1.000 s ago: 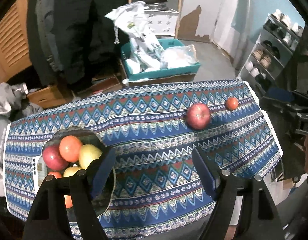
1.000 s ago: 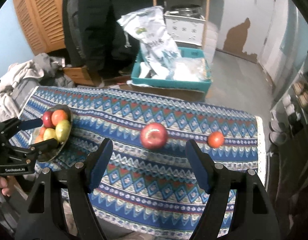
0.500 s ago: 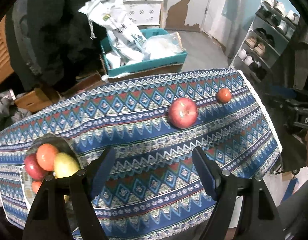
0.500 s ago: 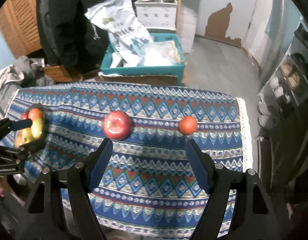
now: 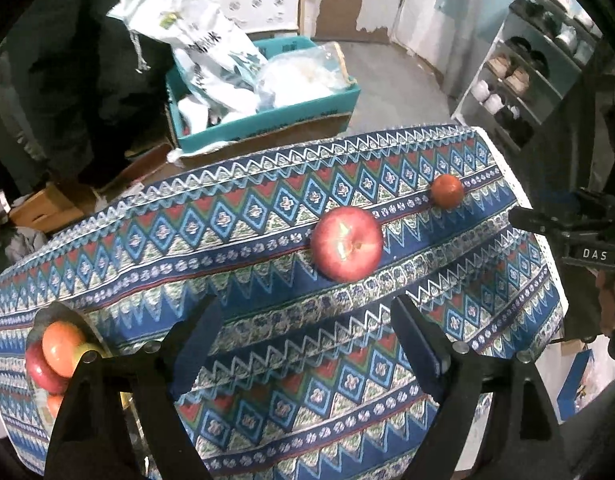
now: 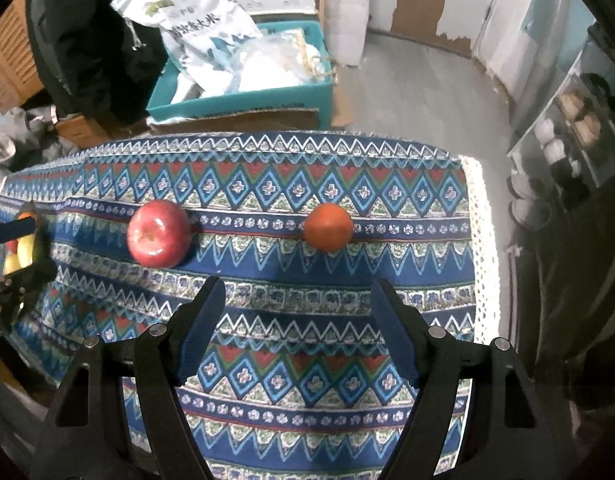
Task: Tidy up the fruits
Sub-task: 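Grasp the red apple with the left tool while the right tool grasps the tangerine, then carry the red apple and tangerine over the glass bowl with both tools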
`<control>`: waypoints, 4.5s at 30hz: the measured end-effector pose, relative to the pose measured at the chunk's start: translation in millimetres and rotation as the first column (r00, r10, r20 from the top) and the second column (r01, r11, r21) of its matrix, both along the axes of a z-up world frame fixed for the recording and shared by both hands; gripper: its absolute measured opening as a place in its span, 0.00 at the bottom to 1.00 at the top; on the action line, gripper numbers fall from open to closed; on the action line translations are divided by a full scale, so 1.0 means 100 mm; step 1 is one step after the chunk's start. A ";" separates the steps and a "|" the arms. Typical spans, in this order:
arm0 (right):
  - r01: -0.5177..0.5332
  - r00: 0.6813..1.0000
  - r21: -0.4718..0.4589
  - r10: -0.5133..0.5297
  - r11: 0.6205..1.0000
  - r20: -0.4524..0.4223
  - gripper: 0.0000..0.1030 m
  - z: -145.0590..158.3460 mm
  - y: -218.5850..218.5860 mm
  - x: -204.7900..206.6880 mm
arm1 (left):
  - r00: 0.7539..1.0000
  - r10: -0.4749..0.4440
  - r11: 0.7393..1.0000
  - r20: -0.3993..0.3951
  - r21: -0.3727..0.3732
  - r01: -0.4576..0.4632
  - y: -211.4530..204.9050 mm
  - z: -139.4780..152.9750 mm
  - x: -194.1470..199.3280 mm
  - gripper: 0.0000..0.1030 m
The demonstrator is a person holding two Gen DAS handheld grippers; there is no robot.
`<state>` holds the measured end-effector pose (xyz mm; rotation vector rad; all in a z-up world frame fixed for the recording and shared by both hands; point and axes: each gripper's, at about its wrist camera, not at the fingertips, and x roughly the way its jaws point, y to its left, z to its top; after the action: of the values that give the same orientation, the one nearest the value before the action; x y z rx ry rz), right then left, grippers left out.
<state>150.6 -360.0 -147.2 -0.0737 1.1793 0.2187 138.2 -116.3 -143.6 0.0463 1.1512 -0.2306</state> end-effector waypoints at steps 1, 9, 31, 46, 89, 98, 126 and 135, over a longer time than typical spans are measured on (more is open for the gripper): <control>0.000 1.000 0.006 0.000 1.000 -0.009 0.73 -0.02 -0.01 0.03 | 1.000 0.002 1.000 -0.008 -0.003 -0.002 -0.03 -0.03 0.05 0.84; -0.003 0.998 0.012 0.004 1.000 -0.068 0.73 -0.26 -0.15 0.43 | 0.998 0.017 1.000 -0.064 -0.011 -0.018 -0.27 -0.30 0.42 0.84; 0.039 0.986 0.013 -0.037 0.999 -0.160 0.73 -0.93 -0.18 0.92 | 0.981 0.061 0.998 -0.184 0.000 -0.062 -0.56 -1.05 0.81 0.84; 0.006 0.987 -0.014 -0.009 1.000 -0.163 0.47 -1.09 -0.07 0.96 | 0.988 0.023 0.997 -0.154 -0.068 -0.034 -0.54 -1.10 0.76 0.73; -0.249 0.962 0.029 0.244 0.968 0.121 0.46 0.53 0.96 -0.35 | 0.993 -0.065 0.998 0.101 -0.020 0.067 0.35 0.45 -0.49 0.73; -0.287 0.948 0.079 0.270 0.955 0.170 0.46 0.77 1.21 -0.56 | 0.984 -0.064 0.998 0.165 -0.011 0.066 0.51 0.65 -0.78 0.73; -0.478 0.872 0.141 0.449 0.867 0.193 0.46 0.97 2.45 -0.81 | 0.984 0.073 0.995 0.165 -0.082 -0.060 1.42 0.80 -1.16 0.73; -0.525 0.850 0.152 0.504 0.838 0.155 0.46 0.83 2.97 -0.76 | 0.974 0.187 0.981 0.128 -0.084 -0.178 2.02 0.61 -1.19 0.73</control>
<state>74.8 -62.7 -64.5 -0.2360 1.0032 0.7968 19.0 85.3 -82.4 -0.1060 1.0041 -0.1035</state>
